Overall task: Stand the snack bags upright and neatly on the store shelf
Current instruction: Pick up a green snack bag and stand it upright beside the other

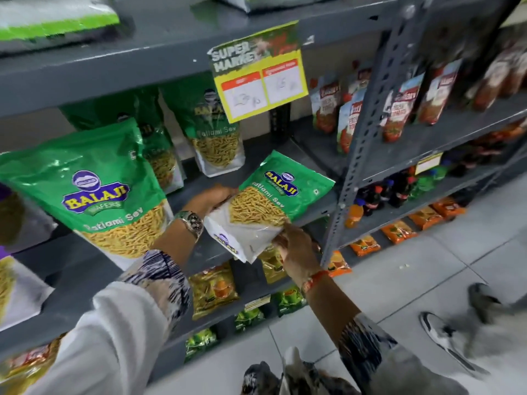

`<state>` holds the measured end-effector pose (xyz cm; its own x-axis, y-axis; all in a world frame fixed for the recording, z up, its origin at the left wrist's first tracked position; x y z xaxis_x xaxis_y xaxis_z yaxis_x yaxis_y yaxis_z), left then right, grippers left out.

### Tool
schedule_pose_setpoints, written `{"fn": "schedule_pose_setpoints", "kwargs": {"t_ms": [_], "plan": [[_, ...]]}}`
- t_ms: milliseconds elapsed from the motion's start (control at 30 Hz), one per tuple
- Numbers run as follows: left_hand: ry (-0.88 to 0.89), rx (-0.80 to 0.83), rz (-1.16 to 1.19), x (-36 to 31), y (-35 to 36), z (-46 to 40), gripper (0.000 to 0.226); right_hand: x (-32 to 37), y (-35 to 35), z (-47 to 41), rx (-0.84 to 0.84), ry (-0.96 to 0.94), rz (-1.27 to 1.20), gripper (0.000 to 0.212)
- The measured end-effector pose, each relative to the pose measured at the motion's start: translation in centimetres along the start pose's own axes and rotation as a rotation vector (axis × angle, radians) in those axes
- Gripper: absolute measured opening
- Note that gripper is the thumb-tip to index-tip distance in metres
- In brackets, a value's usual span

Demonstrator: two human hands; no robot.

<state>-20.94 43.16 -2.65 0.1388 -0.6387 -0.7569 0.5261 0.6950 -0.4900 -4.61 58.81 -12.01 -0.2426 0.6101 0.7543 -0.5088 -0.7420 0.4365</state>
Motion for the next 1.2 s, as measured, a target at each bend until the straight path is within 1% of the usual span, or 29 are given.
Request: {"fn": "schedule_pose_setpoints", "kwargs": {"t_ms": [33, 67, 100, 133, 167, 200, 267, 300, 400, 467, 533, 700, 767, 867, 933, 1000, 1100, 1200], "plan": [[-0.025, -0.049, -0.017, 0.1, -0.3, 0.1, 0.021, 0.9, 0.4, 0.0, 0.056, -0.024, 0.034, 0.027], [-0.051, -0.087, -0.025, 0.4, -0.5, 0.2, 0.026, 1.2, 0.7, 0.0, 0.106, -0.026, 0.031, 0.029], [-0.066, -0.119, -0.033, 0.6, -0.7, 0.3, 0.034, 1.4, 1.1, -0.1, 0.136, 0.004, 0.01, 0.026], [-0.07, -0.149, -0.037, 0.8, -0.7, 0.4, 0.038, 1.5, 1.4, -0.1, 0.146, 0.049, -0.038, 0.018], [-0.069, -0.175, -0.024, 1.1, -0.6, 0.6, 0.038, 1.6, 1.2, -0.1, 0.156, 0.05, -0.055, 0.013], [-0.076, -0.198, 0.009, 1.6, -0.4, 0.9, 0.034, 1.8, 0.9, 0.0, 0.144, 0.068, -0.107, 0.015], [-0.09, -0.248, 0.095, 2.7, 0.1, 1.8, 0.028, 2.2, -0.2, 0.6, 0.095, 0.1, -0.133, 0.018], [-0.093, -0.274, 0.137, 3.3, 0.4, 2.3, 0.027, 2.3, -0.4, 0.6, 0.102, 0.121, -0.163, 0.018], [-0.099, -0.38, 0.262, 4.6, 0.8, 3.9, 0.034, 2.6, -0.7, 0.5, 0.103, 0.172, -0.162, 0.016], [-0.097, -0.461, 0.283, 5.3, 0.9, 5.5, 0.038, 3.0, -0.7, 0.9, 0.141, 0.174, -0.145, 0.018], [-0.074, -0.505, 0.323, 5.9, 1.5, 7.6, 0.037, 3.3, -0.8, 1.6, 0.182, 0.177, -0.102, 0.022], [0.028, -0.508, 0.469, 6.8, 2.7, 13.5, 0.039, 4.0, -1.5, 4.5, 0.251, 0.214, -0.034, 0.015], [0.073, -0.523, 0.562, 6.7, 2.9, 15.6, 0.03, 4.4, -1.1, 5.4, 0.305, 0.202, -0.017, 0.015], [0.09, -0.546, 0.664, 6.8, 3.0, 18.1, 0.017, 4.7, -0.3, 6.7, 0.38, 0.196, -0.014, 0.015], [0.093, -0.558, 0.715, 6.8, 3.0, 19.2, 0.014, 4.9, 0.0, 7.1, 0.424, 0.185, 0.011, 0.014], [0.108, -0.563, 0.72, 6.5, 2.8, 19.7, 0.016, 5.2, 0.5, 7.1, 0.465, 0.167, 0.044, 0.017], [0.127, -0.564, 0.702, 6.1, 2.5, 19.6, 0.022, 5.7, 1.2, 6.9, 0.495, 0.133, 0.06, 0.028], [0.112, -0.583, 0.672, 5.8, 1.8, 18.3, 0.024, 6.4, 2.2, 6.1, 0.492, 0.085, 0.065, 0.025]]}}
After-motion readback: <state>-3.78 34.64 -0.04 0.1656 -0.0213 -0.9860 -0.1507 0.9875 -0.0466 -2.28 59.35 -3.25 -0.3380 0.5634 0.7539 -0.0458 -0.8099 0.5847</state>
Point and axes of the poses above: each hand's wrist, its own z-axis away from the middle knuckle, its own y-axis out of the palm, x = y × z, the point moved 10 cm from there along -z, towards the middle knuckle, and after that the axes turned 6 degrees about x, right-handed, at the moved point
